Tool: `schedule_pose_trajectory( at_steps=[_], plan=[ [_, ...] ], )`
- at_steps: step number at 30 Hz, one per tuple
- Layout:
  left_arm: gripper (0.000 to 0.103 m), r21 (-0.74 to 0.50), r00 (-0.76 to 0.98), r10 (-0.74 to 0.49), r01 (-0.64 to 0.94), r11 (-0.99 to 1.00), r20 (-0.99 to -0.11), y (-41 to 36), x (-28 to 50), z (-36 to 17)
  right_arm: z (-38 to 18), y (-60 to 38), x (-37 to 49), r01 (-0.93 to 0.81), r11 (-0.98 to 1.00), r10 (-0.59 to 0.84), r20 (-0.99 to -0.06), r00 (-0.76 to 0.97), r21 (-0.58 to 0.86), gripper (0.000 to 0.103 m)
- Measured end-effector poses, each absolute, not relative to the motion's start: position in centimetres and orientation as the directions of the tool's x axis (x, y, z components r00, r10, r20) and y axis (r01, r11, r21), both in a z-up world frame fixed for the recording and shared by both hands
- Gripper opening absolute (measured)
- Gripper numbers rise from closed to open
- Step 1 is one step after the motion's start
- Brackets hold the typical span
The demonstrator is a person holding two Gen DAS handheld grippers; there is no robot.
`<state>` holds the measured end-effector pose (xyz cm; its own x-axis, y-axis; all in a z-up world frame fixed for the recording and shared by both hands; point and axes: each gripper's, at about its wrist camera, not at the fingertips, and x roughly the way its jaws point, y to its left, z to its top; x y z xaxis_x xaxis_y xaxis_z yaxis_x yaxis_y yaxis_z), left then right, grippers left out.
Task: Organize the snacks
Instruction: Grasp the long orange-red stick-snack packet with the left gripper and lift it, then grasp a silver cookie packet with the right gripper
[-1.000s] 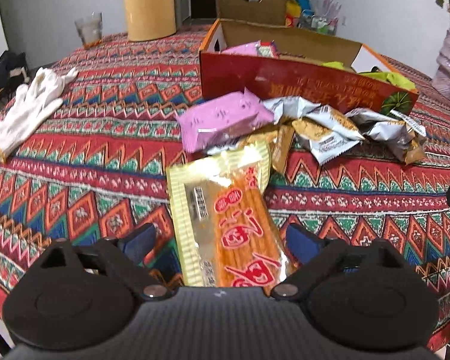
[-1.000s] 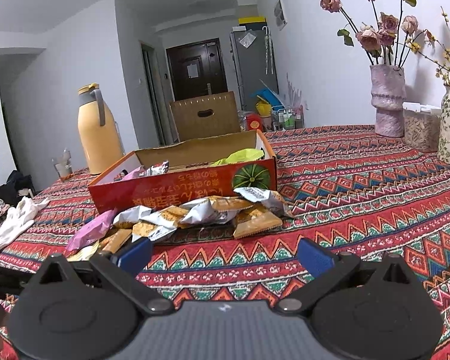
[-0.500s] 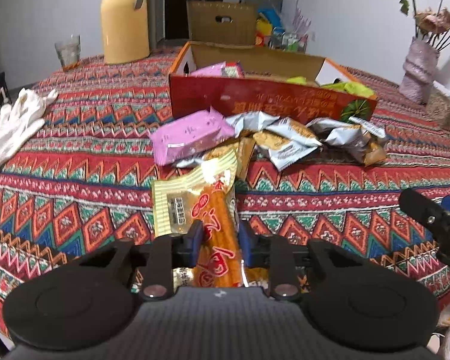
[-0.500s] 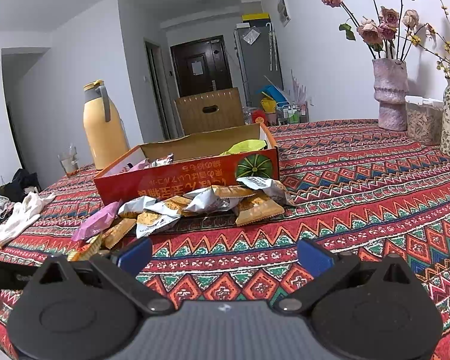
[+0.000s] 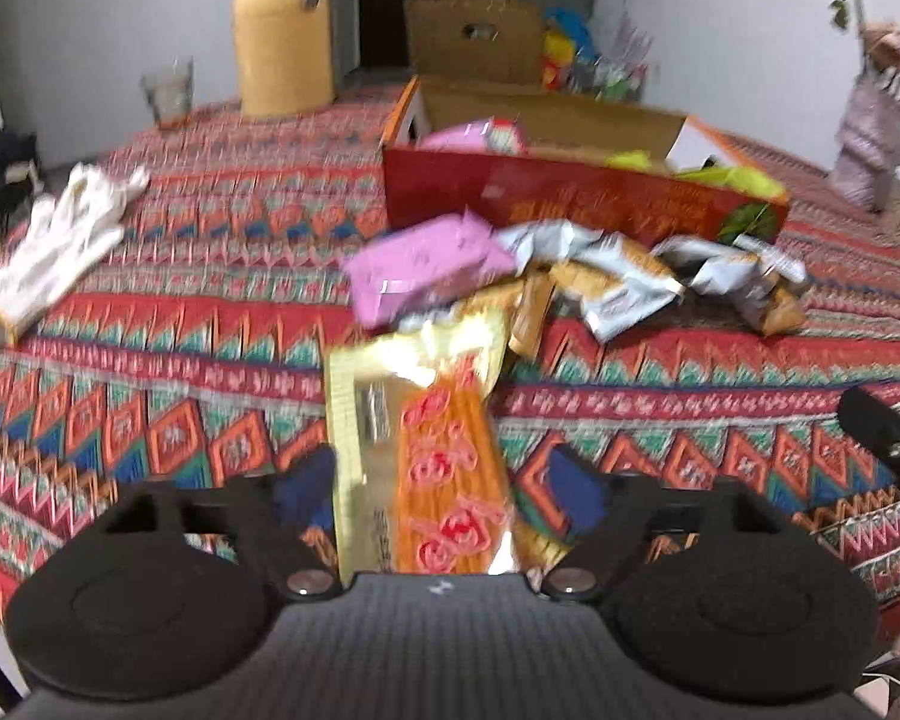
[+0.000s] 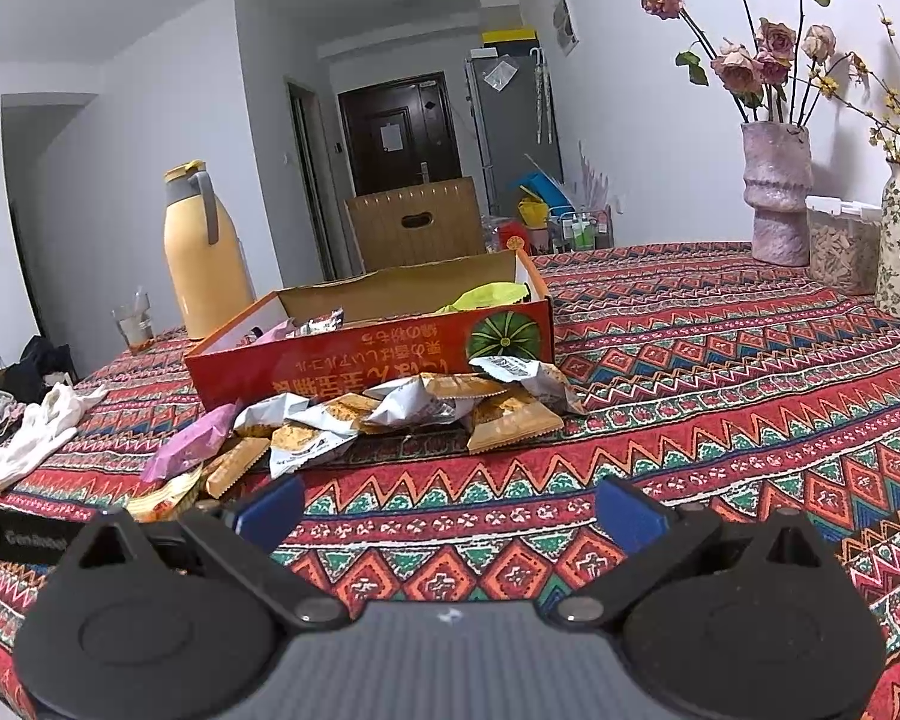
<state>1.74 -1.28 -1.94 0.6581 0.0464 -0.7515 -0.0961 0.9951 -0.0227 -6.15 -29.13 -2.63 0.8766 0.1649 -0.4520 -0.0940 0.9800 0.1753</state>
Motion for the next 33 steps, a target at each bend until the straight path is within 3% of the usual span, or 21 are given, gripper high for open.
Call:
schedule_pose_trajectory(
  at_steps=[6, 8, 10, 13, 33],
  plan=[
    [0.083, 0.006, 0.584, 0.085, -0.136, 0.991, -0.807, -1.5, 2.5, -3.4, -3.0, -29.2, -6.1, -0.094, 0.979, 0.168, -0.46, 0.872, 0.179, 0.103],
    [0.071, 0.014, 0.596, 0.085, -0.122, 0.992, -0.799, -1.8, 2.2, -3.3, -3.0, -29.3, -6.1, -0.096, 0.979, 0.171, -0.459, 0.872, 0.181, 0.103],
    [0.048, 0.012, 0.607, 0.071, -0.101, 0.995, -0.791, -2.1, 1.8, -3.0, -2.9, -29.3, -6.1, -0.097, 0.978, 0.173, -0.459, 0.871, 0.183, 0.103],
    [0.038, -0.004, 0.62, 0.04, -0.07, 0.998, -0.783, -1.9, 1.4, -2.8, -3.0, -29.3, -6.0, -0.1, 0.977, 0.177, -0.459, 0.871, 0.186, 0.103],
    [0.037, -0.038, 0.774, -0.018, -0.008, 0.999, -0.633, -0.5, 2.7, 2.1, -2.2, -29.5, -2.9, -0.077, 0.987, 0.136, -0.458, 0.879, 0.144, 0.103]
  ],
)
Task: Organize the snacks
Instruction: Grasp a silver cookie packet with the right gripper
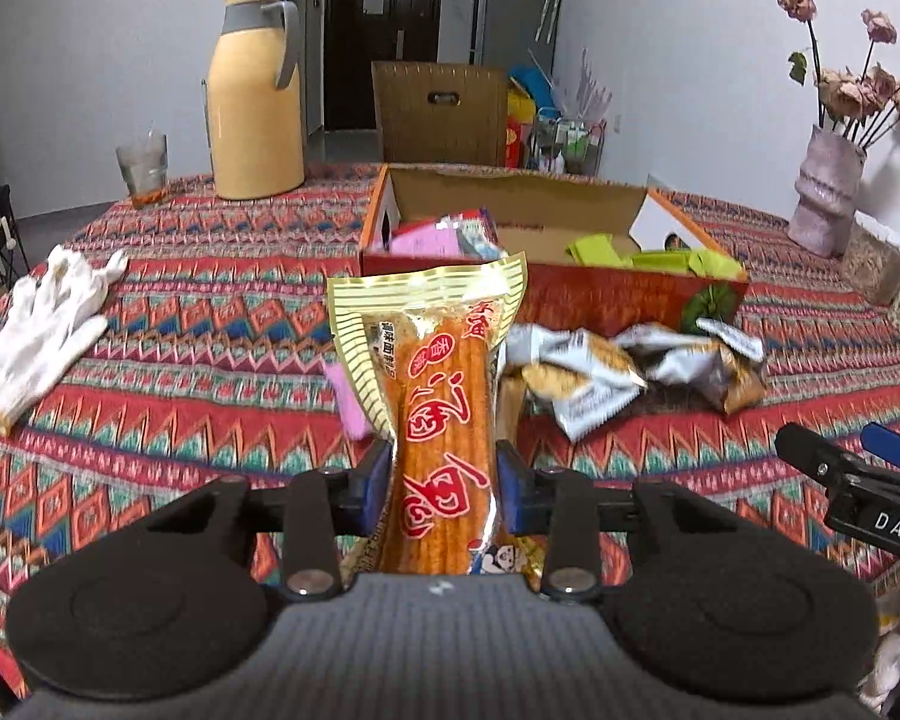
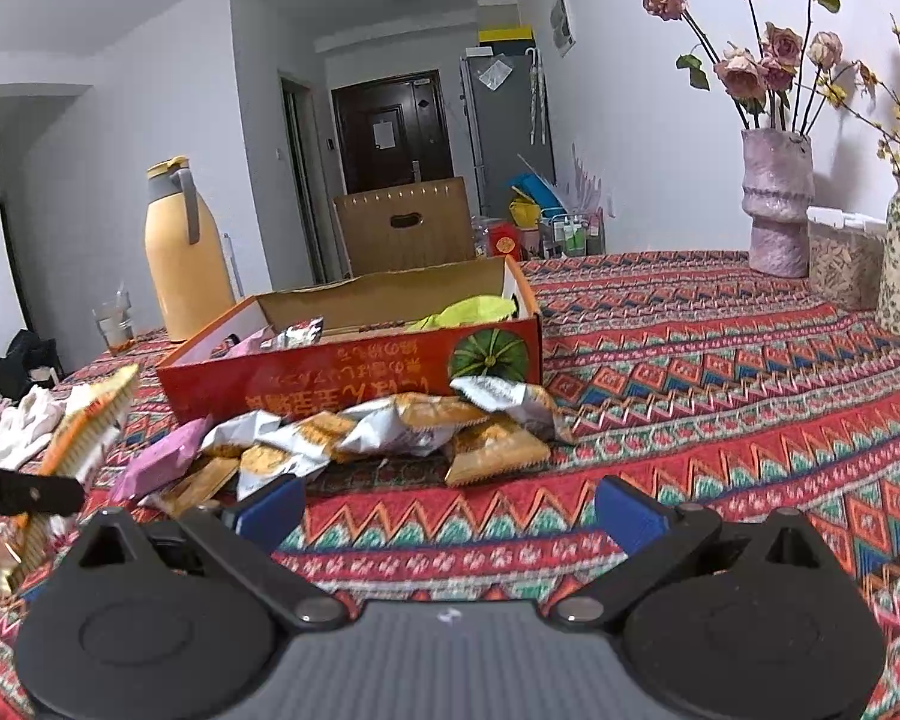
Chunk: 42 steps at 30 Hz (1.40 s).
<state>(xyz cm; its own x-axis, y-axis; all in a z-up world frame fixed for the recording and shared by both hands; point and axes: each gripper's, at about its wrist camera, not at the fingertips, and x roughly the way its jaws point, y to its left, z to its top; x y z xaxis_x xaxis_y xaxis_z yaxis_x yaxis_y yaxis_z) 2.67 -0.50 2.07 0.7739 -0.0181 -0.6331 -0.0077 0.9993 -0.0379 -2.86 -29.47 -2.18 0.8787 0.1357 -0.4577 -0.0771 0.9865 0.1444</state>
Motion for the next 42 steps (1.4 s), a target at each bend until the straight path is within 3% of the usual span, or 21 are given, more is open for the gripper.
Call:
schedule_pose_trajectory(
  at_steps=[7, 12, 18, 20, 24, 31, 42],
  plan=[
    [0.037, -0.061, 0.793, -0.045, 0.01, 0.998, -0.607, -0.4, 5.7, 2.8, -0.7, -30.8, 1.3, -0.062, 0.988, 0.119, -0.447, 0.886, 0.14, 0.103],
    [0.037, -0.073, 0.808, -0.055, 0.015, 0.997, -0.586, -0.5, 7.7, 3.2, -0.5, -32.2, 6.4, -0.058, 0.988, 0.122, -0.493, 0.861, 0.143, 0.103],
    [0.037, -0.084, 0.817, -0.056, 0.009, 0.996, -0.574, -0.4, 9.5, 3.5, -2.4, -33.8, 12.2, -0.052, 0.973, 0.179, -0.591, 0.787, 0.225, 0.094],
    [0.037, -0.085, 0.818, -0.057, 0.01, 0.996, -0.572, -0.4, 10.0, 3.6, -3.4, -34.4, 13.3, -0.042, 0.96, 0.212, -0.619, 0.756, 0.278, 0.082],
    [0.037, -0.088, 0.818, -0.065, 0.017, 0.996, -0.571, -0.5, 10.9, 3.6, -5.2, -35.4, 14.6, -0.013, 0.931, 0.269, -0.659, 0.702, 0.366, 0.072],
    [0.037, -0.096, 0.812, -0.081, 0.031, 0.995, -0.577, -0.9, 11.6, 3.4, -4.9, -35.3, 13.5, -0.05, 0.915, 0.312, -0.626, 0.714, 0.4, 0.045],
    [0.037, -0.09, 0.828, -0.09, 0.049, 0.995, -0.554, -1.2, 13.0, 4.8, -1.1, -35.0, 9.3, -0.102, 0.93, 0.283, -0.51, 0.812, 0.353, 0.043]
  ],
)
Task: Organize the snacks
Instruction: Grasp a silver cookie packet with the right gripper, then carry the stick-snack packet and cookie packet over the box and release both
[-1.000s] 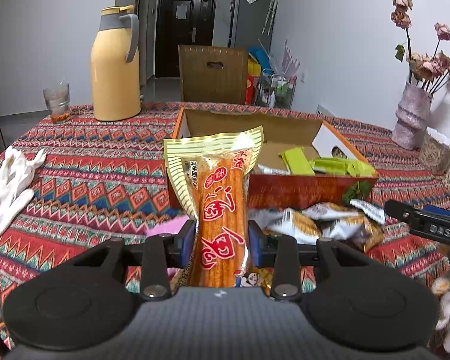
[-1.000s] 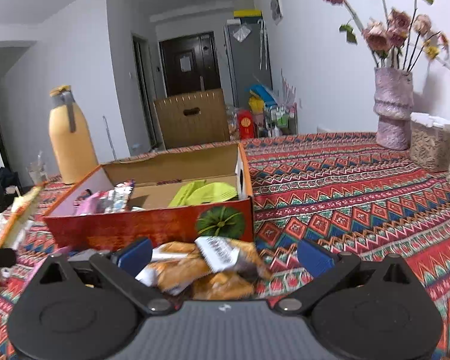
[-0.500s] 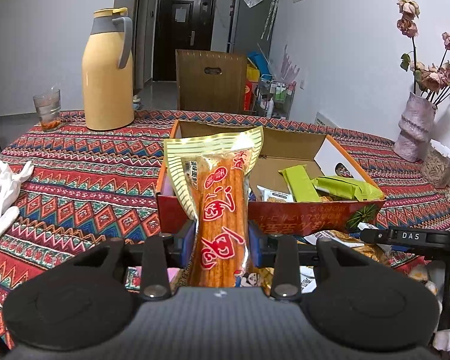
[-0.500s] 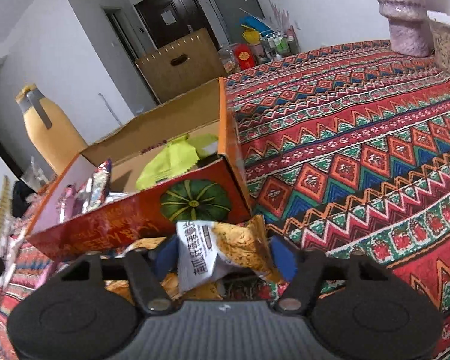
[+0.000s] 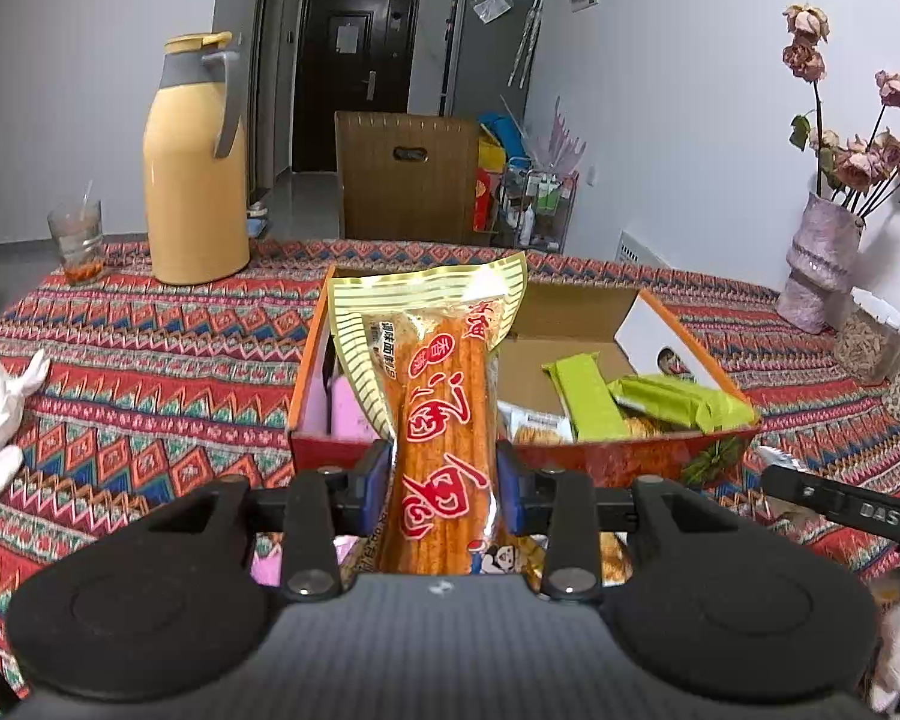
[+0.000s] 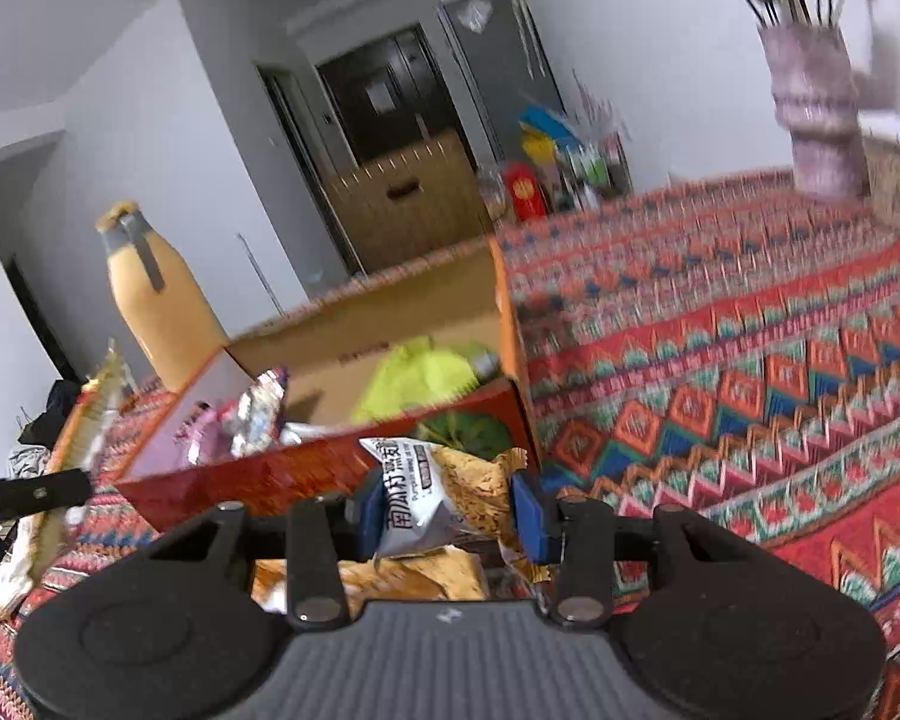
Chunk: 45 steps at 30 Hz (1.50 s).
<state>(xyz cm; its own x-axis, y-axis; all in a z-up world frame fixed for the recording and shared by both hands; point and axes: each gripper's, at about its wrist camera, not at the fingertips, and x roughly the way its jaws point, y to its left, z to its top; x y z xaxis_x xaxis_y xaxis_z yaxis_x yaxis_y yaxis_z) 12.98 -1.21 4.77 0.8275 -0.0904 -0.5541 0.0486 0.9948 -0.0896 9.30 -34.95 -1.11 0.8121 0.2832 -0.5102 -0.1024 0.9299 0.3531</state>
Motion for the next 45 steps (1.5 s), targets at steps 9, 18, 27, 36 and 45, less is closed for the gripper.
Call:
schedule_pose_trajectory(
  at_steps=[9, 18, 27, 36, 45],
  plan=[
    [0.037, -0.083, 0.846, -0.069, 0.029, 0.996, -0.529, -1.6, 16.2, 6.3, 3.7, -31.3, 10.2, -0.185, 0.95, 0.275, -0.395, 0.877, 0.25, 0.043],
    [0.037, -0.1, 0.852, -0.06, 0.009, 0.995, -0.52, -2.5, 20.3, 6.5, 4.2, -27.4, 16.4, -0.168, 0.967, 0.233, -0.39, 0.891, 0.194, 0.043],
    [0.037, -0.106, 0.837, -0.037, -0.026, 0.994, -0.547, -2.3, 23.6, 3.6, 1.3, -26.1, 19.6, -0.117, 0.977, 0.179, -0.397, 0.9, 0.175, 0.043],
    [0.057, -0.098, 0.825, -0.036, -0.024, 0.995, -0.564, -1.8, 24.4, 2.0, -0.1, -26.3, 20.3, -0.113, 0.979, 0.177, -0.432, 0.884, 0.169, 0.057],
    [0.103, -0.082, 0.869, 0.01, -0.058, 0.995, -0.494, -1.5, 22.5, 3.2, 0.3, -26.7, 18.9, -0.098, 0.98, 0.162, -0.413, 0.897, 0.171, 0.094]
  ],
)
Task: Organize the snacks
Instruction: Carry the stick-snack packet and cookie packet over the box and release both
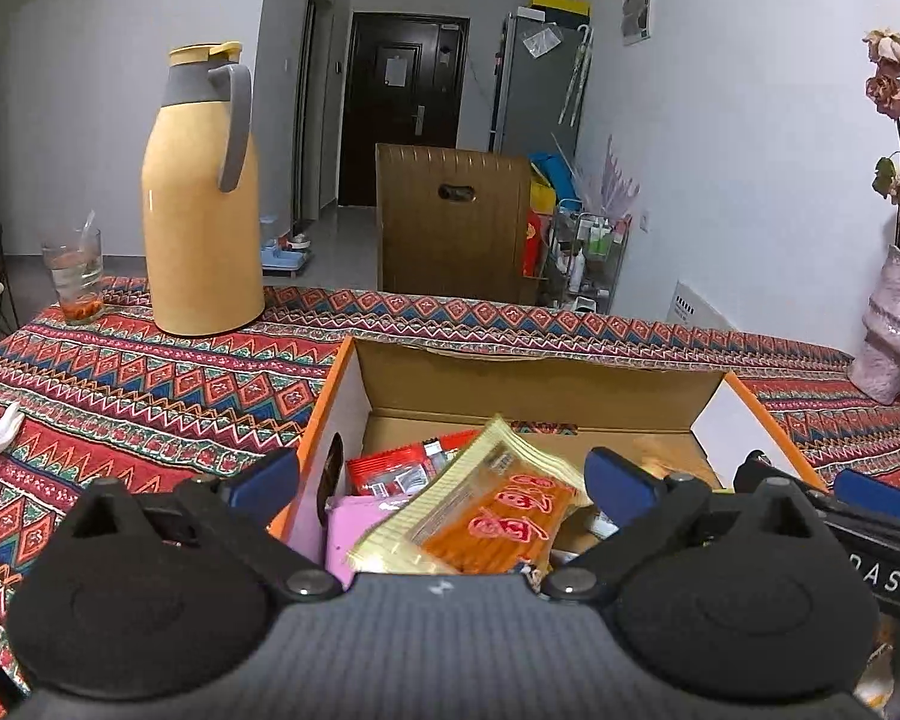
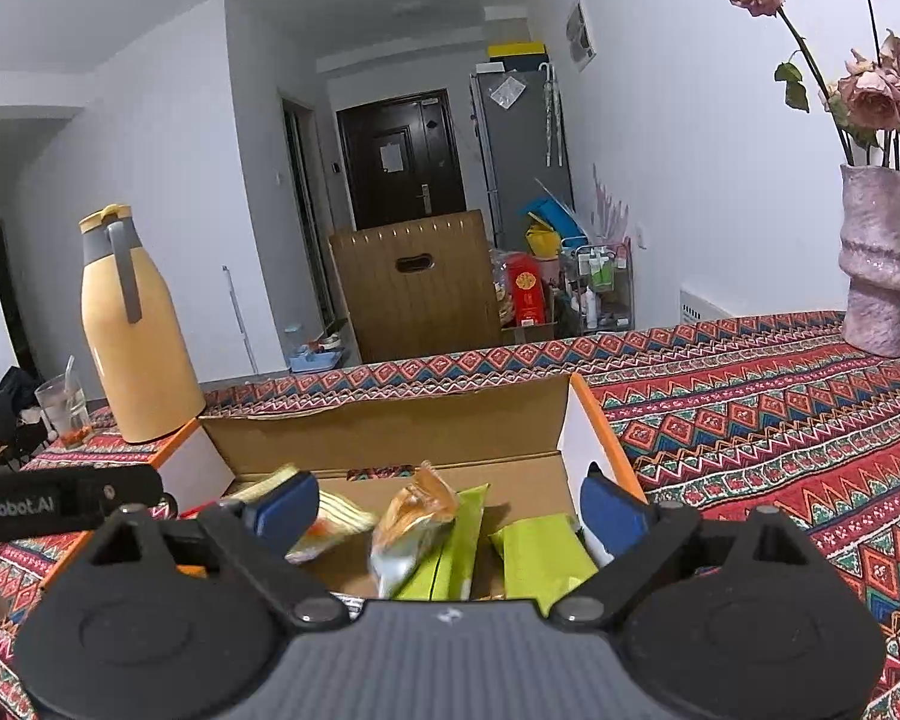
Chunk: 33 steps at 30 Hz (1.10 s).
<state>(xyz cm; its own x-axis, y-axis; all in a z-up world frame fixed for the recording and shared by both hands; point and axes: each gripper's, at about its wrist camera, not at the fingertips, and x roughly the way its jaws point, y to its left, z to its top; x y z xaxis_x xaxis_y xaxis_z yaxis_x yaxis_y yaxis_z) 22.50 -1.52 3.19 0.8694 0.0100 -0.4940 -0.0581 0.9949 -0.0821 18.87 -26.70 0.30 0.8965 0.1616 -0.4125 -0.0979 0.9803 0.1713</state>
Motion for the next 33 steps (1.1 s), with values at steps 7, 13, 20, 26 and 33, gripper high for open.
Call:
schedule_pose_trajectory(
  at_steps=[7, 13, 20, 26, 33],
  plan=[
    [0.103, -0.081, 0.871, 0.02, -0.068, 0.994, -0.491, -1.4, 22.3, 3.4, 0.5, -26.8, 18.2, -0.091, 0.984, 0.148, -0.409, 0.9, 0.156, 0.094],
    [0.103, -0.084, 0.875, 0.013, -0.061, 0.995, -0.484, -1.5, 21.8, 3.7, 1.0, -26.9, 17.6, -0.09, 0.984, 0.146, -0.396, 0.906, 0.156, 0.094],
    [0.103, -0.092, 0.886, -0.003, -0.045, 0.995, -0.464, -1.6, 20.8, 4.4, 1.6, -27.1, 16.8, -0.094, 0.984, 0.144, -0.373, 0.917, 0.15, 0.094],
    [0.103, -0.086, 0.893, 0.011, -0.055, 0.995, -0.449, -1.3, 19.5, 5.3, 2.6, -27.1, 15.6, -0.098, 0.986, 0.139, -0.347, 0.928, 0.133, 0.095],
    [0.103, -0.066, 0.895, 0.01, -0.045, 0.997, -0.447, -0.7, 17.1, 5.9, 3.4, -27.4, 13.1, -0.112, 0.987, 0.145, -0.34, 0.929, 0.113, 0.095]
  ],
)
